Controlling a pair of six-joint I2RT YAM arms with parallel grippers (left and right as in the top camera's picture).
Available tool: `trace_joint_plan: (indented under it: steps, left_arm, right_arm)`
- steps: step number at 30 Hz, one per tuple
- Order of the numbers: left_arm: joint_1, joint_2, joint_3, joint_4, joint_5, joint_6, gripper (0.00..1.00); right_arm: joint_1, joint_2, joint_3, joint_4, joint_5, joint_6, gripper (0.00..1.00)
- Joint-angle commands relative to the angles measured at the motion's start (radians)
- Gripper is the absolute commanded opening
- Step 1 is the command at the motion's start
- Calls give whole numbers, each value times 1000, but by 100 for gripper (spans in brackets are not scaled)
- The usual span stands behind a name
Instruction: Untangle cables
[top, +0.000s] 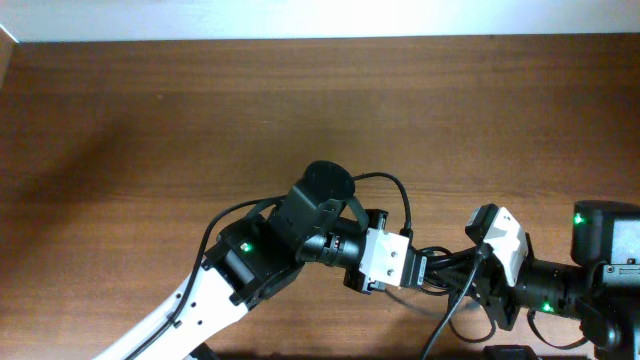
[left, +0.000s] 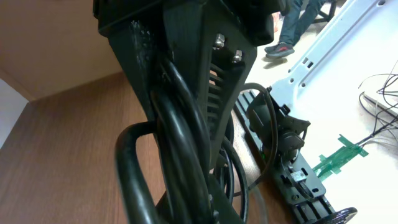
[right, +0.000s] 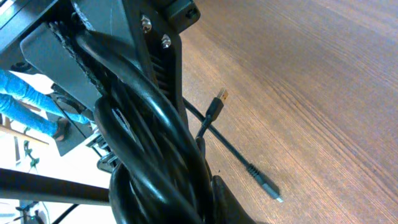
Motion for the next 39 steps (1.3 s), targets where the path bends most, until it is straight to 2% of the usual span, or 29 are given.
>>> trace_joint_plan:
  steps: [1,2,3,5,7,14,20,26,32,34,36,39]
  left_arm:
    - [-56,-4,10,3,109,43,0]
    - [-55,-4,10,3,103,43,0]
    - [-55,-4,10,2,84,42,0]
    - [-55,-4,10,2,24,6,0]
    - [-55,-4,10,2,-62,-62,0]
    - [-55,-5,10,3,-246,-229,0]
    - [-12,-8,10,2,-289,-391,0]
    - [79,-14,10,3,-281,-534,0]
    - [89,-18,10,3,-235,-533,0]
    - [89,-18,10,4,-235,-534,0]
    - [89,-18,10,18,-232,-535,0]
    - [89,-18,10,71,-232,-590,0]
  right_arm:
    - [-3,16,14,26,-10,33,32]
    - [-3,16,14,26,-3,33,47]
    - [-3,16,14,26,-3,33,54]
    - [-3,16,14,26,2,34,76]
    - [-3,16,14,28,41,61,85]
    - [-3,16,14,102,324,348,86]
    - [-3,16,14,158,516,540,86]
    - [-3,16,14,162,526,558,86]
    - [-3,16,14,177,522,565,86]
    - [-3,16,14,187,521,596,86]
    - [-3,16,14,201,499,691,86]
    - [-3,16,14,207,364,741,86]
